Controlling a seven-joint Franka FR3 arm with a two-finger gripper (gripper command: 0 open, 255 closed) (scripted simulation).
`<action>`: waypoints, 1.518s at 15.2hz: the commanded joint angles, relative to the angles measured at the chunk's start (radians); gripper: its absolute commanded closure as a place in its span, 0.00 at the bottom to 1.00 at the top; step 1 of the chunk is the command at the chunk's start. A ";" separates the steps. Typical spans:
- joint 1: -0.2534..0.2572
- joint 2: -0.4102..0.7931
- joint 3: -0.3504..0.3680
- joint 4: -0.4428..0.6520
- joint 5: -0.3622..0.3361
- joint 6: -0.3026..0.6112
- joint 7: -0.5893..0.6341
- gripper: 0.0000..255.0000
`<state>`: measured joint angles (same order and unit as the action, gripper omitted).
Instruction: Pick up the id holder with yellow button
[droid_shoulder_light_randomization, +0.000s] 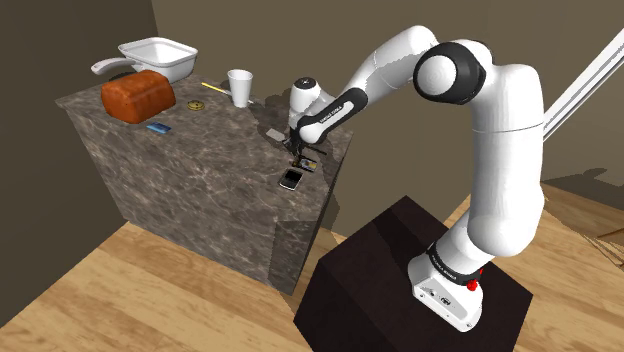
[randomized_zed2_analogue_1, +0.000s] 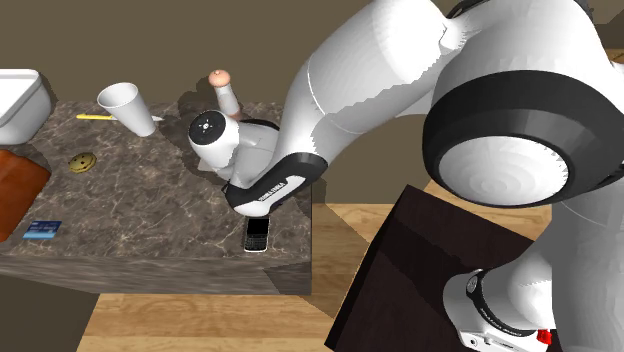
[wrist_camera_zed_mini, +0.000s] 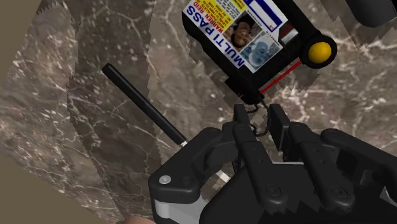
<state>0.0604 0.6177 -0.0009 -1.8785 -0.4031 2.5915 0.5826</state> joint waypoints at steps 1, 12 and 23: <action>0.001 0.001 0.001 0.000 0.000 0.001 0.000 1.00; -0.008 -0.060 0.015 -0.010 0.018 -0.050 -0.024 1.00; -0.019 -0.148 0.034 -0.011 0.047 -0.134 -0.061 1.00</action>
